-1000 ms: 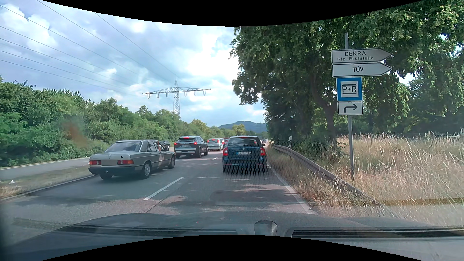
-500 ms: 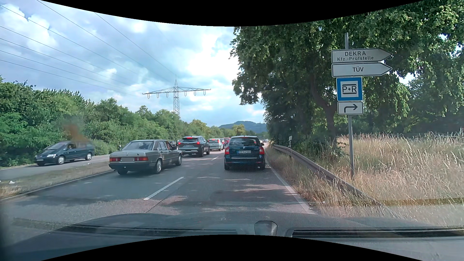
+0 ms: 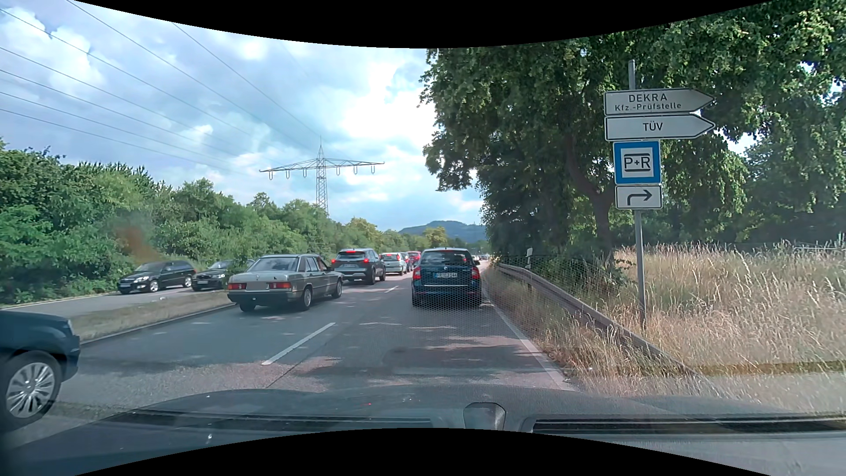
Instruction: Follow the waypoints while adhering to traffic rules and regulations
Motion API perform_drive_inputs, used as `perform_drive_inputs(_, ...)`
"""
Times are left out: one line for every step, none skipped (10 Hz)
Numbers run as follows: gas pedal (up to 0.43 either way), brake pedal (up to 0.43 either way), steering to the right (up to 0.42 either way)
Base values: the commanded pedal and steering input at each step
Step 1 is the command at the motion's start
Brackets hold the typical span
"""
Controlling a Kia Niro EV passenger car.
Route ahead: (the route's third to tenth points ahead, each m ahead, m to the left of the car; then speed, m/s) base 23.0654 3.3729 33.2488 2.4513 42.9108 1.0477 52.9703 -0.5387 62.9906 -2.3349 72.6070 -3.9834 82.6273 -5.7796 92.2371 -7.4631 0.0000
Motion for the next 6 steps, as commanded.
perform_drive_inputs(0.000, 0.055, -0.001)
perform_drive_inputs(0.000, 0.000, -0.001)
perform_drive_inputs(0.000, 0.000, -0.001)
perform_drive_inputs(0.000, 0.000, -0.001)
perform_drive_inputs(0.000, 0.000, 0.000)
perform_drive_inputs(0.000, 0.000, 0.000)
